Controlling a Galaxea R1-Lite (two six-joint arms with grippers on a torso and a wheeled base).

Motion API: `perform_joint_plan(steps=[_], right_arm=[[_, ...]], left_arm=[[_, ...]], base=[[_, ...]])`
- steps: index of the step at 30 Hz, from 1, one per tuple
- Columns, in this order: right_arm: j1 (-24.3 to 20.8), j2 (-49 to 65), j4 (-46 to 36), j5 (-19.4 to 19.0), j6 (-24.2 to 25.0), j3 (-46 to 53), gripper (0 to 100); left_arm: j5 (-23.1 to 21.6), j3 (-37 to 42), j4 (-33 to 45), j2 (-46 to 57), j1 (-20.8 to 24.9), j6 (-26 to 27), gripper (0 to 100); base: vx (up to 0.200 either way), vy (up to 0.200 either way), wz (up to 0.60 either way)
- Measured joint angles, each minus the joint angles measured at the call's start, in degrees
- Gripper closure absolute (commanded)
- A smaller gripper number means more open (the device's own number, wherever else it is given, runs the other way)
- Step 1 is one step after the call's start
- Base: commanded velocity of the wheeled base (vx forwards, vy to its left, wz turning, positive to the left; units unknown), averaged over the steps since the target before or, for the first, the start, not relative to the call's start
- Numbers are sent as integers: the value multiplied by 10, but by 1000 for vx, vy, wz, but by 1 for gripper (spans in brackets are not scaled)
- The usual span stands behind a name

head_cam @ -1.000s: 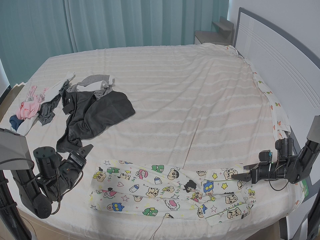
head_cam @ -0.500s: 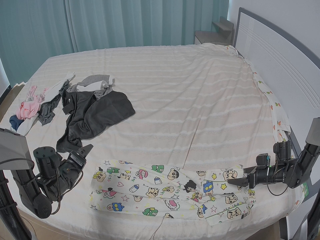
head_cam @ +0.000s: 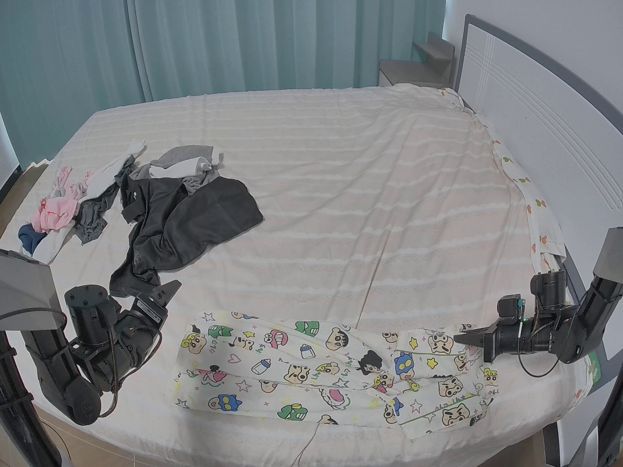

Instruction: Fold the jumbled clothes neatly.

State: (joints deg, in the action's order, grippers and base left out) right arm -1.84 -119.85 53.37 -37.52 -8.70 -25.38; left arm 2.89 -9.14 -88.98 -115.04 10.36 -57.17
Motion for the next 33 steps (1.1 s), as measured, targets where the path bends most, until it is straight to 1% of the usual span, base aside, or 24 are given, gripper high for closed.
perform_joint_plan(steps=[17, 26, 29, 33], right_arm=[[1, 2, 3, 12, -1, -10, 100], [6, -47, 32, 53, 4, -55, 100], [9, -69, 38, 75, 21, -74, 100], [14, -86, 45, 82, 36, -88, 100]], left_arm=[[0, 0, 0, 0, 0, 0, 0], [0, 0, 0, 0, 0, 0, 0], [0, 0, 0, 0, 0, 0, 0], [0, 0, 0, 0, 0, 0, 0]], base=[[0, 0, 0], [0, 0, 0], [0, 0, 0], [0, 0, 0]])
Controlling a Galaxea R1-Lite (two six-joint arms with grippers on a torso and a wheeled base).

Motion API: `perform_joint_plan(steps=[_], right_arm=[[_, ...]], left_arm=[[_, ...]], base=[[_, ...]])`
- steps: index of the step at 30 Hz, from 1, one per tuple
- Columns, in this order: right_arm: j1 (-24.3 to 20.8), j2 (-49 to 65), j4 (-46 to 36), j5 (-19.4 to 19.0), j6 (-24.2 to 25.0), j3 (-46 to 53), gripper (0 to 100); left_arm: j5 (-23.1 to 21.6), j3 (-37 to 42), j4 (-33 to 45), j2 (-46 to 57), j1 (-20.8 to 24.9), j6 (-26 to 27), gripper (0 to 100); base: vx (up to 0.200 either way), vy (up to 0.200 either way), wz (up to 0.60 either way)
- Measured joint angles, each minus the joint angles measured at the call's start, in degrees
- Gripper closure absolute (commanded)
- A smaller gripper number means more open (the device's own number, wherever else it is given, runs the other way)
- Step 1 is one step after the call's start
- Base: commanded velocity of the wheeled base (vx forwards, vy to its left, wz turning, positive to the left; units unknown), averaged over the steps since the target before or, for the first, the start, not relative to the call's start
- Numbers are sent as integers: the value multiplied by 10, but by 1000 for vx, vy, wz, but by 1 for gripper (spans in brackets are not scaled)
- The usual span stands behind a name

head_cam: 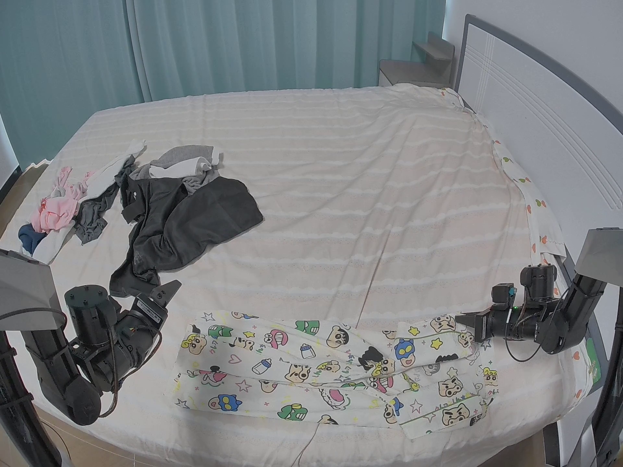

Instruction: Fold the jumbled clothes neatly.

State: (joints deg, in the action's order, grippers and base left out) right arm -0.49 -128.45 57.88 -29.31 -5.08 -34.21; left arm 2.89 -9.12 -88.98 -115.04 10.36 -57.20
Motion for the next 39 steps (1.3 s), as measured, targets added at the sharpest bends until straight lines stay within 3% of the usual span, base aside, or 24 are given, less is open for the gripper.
perform_joint_plan(steps=[1, 12, 18, 25, 39], right_arm=[[1, -3, 0, 1, 0, -1, 0], [15, -9, 24, 2, 8, -2, 0], [21, 26, 41, 2, 61, 5, 0], [-30, 78, 65, 1, 124, 54, 0], [-90, 15, 123, 36, 132, 89, 0]], left_arm=[[0, 0, 0, 0, 0, 0, 0], [0, 1, 0, 0, 0, 0, 0], [0, 0, 0, 0, 0, -1, 0], [0, 0, 0, 0, 0, -1, 0], [0, 0, 0, -7, 0, -1, 0]], base=[[0, 0, 0], [0, 0, 0], [0, 0, 0], [0, 0, 0], [0, 0, 0]])
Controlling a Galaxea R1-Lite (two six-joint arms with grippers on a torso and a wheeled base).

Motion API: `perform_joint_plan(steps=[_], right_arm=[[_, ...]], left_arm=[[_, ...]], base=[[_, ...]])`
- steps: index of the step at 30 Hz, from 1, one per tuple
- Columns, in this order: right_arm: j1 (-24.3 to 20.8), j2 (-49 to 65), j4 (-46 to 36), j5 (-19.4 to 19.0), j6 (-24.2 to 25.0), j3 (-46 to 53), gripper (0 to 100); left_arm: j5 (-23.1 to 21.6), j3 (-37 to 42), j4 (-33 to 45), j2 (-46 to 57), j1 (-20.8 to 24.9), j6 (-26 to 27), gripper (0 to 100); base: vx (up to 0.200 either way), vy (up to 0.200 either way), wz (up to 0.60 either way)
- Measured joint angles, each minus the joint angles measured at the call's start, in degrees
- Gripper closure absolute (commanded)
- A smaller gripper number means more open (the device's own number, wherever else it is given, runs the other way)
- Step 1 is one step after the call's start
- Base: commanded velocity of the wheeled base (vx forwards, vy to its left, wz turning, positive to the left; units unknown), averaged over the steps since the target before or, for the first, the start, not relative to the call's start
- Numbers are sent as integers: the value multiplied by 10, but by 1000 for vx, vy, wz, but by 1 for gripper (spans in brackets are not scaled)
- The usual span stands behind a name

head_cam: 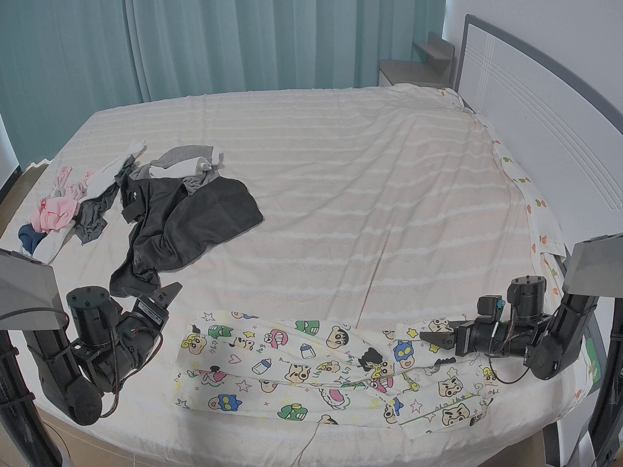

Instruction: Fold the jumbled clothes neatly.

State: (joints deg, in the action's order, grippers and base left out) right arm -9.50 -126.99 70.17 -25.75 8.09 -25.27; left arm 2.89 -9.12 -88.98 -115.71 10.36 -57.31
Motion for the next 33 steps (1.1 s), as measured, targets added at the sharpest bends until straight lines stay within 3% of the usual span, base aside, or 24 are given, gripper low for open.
perform_joint_plan(steps=[11, 17, 21, 24, 29, 33], right_arm=[[-5, -41, 83, 33, 2, 24, 0], [-6, 26, 123, 37, 4, 93, 0], [-15, 97, 146, 61, 4, 157, 0], [-22, 162, 152, 102, 6, 194, 0], [-32, 271, 152, 196, 11, 227, 0], [-34, 353, 140, 250, 12, 238, 0]], left_arm=[[0, 1, 0, -5, 0, 0, 0], [0, 3, 0, -6, 2, 4, 0], [-1, 7, 0, -5, 7, 17, 0], [-1, 12, 0, -4, 13, 58, 0], [-2, 21, 2, -3, 18, 210, 0], [-2, 11, 68, 0, 17, 305, 0]], base=[[0, 0, 0], [0, 0, 0], [0, 0, 0], [0, 0, 0], [0, 0, 0], [0, 0, 0]])
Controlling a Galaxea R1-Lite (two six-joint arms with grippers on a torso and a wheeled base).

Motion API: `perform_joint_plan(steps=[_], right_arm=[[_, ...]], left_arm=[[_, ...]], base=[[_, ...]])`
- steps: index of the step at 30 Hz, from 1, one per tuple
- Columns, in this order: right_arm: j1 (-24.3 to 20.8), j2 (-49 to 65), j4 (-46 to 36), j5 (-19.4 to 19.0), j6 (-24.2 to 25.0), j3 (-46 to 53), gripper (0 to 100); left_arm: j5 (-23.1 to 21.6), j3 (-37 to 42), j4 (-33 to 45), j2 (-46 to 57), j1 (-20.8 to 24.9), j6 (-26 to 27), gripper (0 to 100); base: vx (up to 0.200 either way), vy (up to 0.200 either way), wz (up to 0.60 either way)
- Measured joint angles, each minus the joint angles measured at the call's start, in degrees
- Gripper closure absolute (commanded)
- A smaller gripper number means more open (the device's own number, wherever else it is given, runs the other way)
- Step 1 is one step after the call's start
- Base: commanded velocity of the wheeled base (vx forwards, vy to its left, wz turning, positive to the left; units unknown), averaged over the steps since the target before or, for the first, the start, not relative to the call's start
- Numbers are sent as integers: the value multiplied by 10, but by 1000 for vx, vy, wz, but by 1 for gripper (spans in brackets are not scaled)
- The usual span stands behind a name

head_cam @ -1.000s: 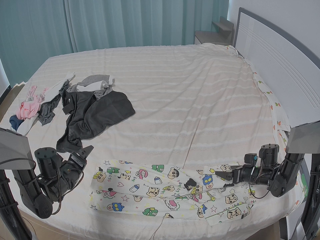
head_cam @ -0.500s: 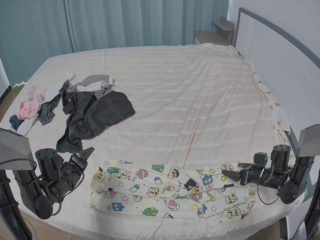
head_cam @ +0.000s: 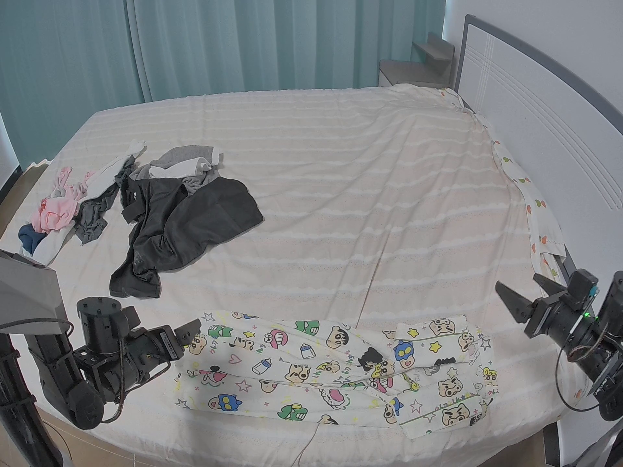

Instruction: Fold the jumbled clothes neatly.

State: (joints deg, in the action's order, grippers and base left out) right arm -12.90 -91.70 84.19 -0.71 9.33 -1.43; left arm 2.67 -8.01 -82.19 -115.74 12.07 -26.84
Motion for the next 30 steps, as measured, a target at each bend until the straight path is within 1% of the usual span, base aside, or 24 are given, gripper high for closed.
perform_joint_plan(steps=[3, 7, 9, 11, 13, 15, 21, 24, 30], right_arm=[[3, 46, -11, 16, 0, 3, 0], [10, 91, -27, 28, 0, 4, 0], [13, 109, -36, 33, 0, 4, 0], [15, 125, -45, 38, 0, 4, 0], [17, 139, -52, 42, 0, 4, 0], [20, 152, -59, 45, -1, 4, 0], [22, 176, -67, 47, -2, 4, 0], [22, 182, -68, 48, -2, 4, 0], [22, 189, -74, 48, -2, 4, 0]], left_arm=[[-5, -22, 88, 6, -5, 23, 0], [-39, -73, 241, 21, -18, 31, 0], [-70, -109, 320, 31, -28, 34, 0], [-108, -151, 381, 39, -42, 40, 0], [-143, -184, 417, 44, -56, 51, 0], [-166, -209, 433, 41, -68, 74, 0], [-185, -251, 429, -4, -86, 131, 0], [-187, -269, 426, -30, -86, 142, 0], [-192, -286, 424, -75, -78, 144, 0]], base=[[0, 0, 0], [0, 0, 0], [0, 0, 0], [0, 0, 0], [0, 0, 0], [0, 0, 0], [0, 0, 0], [0, 0, 0], [0, 0, 0]])
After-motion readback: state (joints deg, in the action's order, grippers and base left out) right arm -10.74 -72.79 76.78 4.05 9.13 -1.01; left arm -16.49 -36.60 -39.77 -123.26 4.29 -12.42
